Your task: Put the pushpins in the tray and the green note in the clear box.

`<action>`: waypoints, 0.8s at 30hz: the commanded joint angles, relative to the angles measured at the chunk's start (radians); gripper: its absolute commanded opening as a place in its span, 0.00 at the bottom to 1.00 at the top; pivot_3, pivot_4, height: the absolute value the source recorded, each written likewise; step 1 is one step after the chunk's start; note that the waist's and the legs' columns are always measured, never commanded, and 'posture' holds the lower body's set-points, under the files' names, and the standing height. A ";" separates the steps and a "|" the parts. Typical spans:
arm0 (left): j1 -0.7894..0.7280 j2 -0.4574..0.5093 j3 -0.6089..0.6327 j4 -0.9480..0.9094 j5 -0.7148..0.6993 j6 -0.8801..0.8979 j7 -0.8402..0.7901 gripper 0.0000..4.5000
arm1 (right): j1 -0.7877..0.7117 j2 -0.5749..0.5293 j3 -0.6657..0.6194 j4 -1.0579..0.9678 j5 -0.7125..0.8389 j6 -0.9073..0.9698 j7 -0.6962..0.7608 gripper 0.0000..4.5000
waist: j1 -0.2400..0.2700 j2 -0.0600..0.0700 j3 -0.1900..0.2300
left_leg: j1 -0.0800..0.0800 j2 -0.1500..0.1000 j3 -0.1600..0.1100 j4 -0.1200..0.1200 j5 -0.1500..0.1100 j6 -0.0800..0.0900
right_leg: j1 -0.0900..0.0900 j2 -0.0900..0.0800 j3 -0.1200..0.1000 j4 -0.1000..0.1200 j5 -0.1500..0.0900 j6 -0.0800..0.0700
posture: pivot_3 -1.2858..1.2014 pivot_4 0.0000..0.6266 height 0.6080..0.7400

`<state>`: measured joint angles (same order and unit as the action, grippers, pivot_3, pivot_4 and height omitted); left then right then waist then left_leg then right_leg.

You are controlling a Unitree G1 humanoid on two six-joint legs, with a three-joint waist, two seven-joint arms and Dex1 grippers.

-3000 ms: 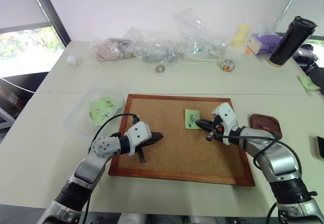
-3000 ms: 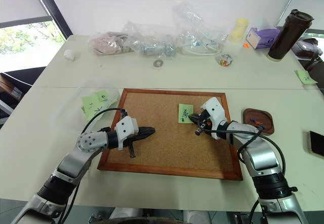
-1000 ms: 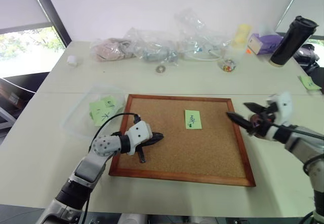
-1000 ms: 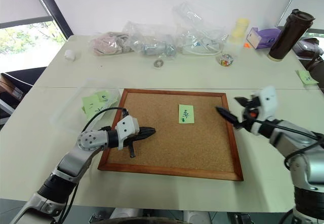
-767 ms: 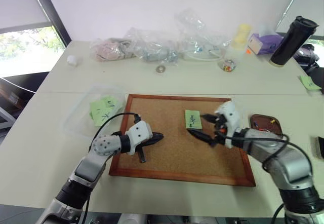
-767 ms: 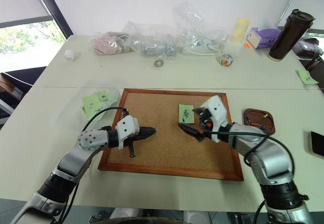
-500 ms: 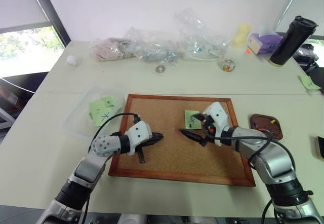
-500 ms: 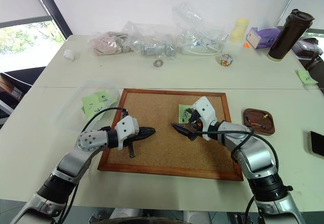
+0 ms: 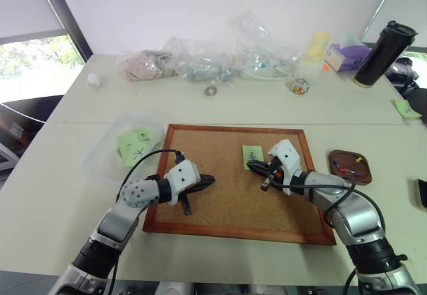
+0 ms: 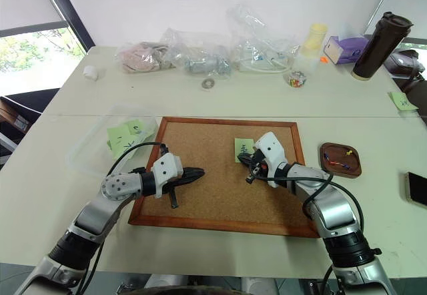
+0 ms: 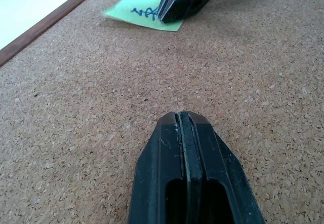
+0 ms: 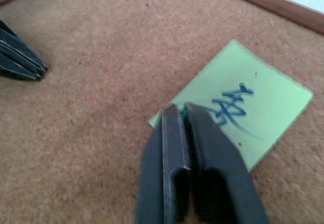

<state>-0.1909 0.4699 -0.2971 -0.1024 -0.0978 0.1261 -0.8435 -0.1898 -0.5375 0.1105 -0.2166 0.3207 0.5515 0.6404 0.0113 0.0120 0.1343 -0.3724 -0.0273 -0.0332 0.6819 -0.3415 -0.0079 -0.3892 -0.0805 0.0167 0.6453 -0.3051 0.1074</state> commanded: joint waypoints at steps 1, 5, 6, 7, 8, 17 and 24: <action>0.027 0.010 -0.033 0.038 0.033 0.024 -0.006 0.00 | 0.018 -0.010 -0.001 -0.030 -0.020 -0.015 0.006 0.01 | 0.001 0.000 0.000 | 0.000 0.000 0.000 0.000 0.000 0.000 | 0.000 0.000 0.000 0.000 0.000 0.000 | 0.52 0.24 1.00; 0.027 0.010 -0.034 0.038 0.032 0.025 -0.008 0.00 | 0.007 -0.006 -0.033 -0.055 -0.009 -0.012 -0.002 0.01 | 0.001 0.000 0.000 | 0.000 0.000 0.000 0.000 0.000 0.000 | 0.000 0.000 0.000 0.000 0.000 0.000 | 0.52 0.24 1.00; 0.026 0.010 -0.034 0.038 0.031 0.026 -0.009 0.00 | 0.003 -0.009 -0.040 -0.064 -0.005 -0.008 -0.003 0.01 | 0.001 0.000 0.000 | 0.000 0.000 0.000 0.000 0.000 0.000 | 0.000 0.000 0.000 0.000 0.000 0.000 | 0.52 0.24 1.00; 0.026 0.010 -0.034 0.038 0.030 0.027 -0.010 0.00 | 0.000 -0.013 -0.047 -0.076 0.000 -0.003 -0.001 0.01 | 0.001 0.000 0.000 | 0.000 0.000 0.000 0.000 0.000 0.000 | 0.000 0.000 0.000 0.000 0.000 0.000 | 0.52 0.24 1.00; 0.026 0.010 -0.034 0.038 0.030 0.027 -0.010 0.00 | -0.003 -0.018 -0.052 -0.087 0.003 0.002 0.000 0.01 | 0.002 0.000 0.000 | -0.001 0.000 0.000 0.000 0.000 0.000 | 0.000 0.000 0.000 0.000 0.000 0.000 | 0.52 0.24 1.00; 0.026 0.006 -0.034 0.034 0.026 0.037 -0.011 0.00 | -0.028 -0.043 -0.077 -0.166 0.026 0.053 0.007 0.01 | 0.000 0.000 0.001 | -0.001 0.000 0.000 0.000 0.000 0.000 | -0.001 0.000 0.000 0.000 0.000 0.000 | 0.52 0.24 1.00; 0.027 0.003 -0.036 0.033 0.024 0.044 -0.008 0.00 | -0.037 -0.052 -0.091 -0.229 0.049 0.092 0.012 0.01 | 0.001 -0.001 0.001 | -0.001 0.000 0.000 0.000 0.000 0.000 | -0.001 0.000 0.000 0.000 0.000 0.000 | 0.52 0.24 1.00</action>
<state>-0.1904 0.4688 -0.2988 -0.1035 -0.0979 0.1299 -0.8457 -0.2155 -0.5744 0.0481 -0.3834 0.3493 0.6414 0.6460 0.0120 0.0114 0.1352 -0.3732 -0.0273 -0.0333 0.6818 -0.3416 -0.0078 -0.3901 -0.0807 0.0167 0.6452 -0.3051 0.1074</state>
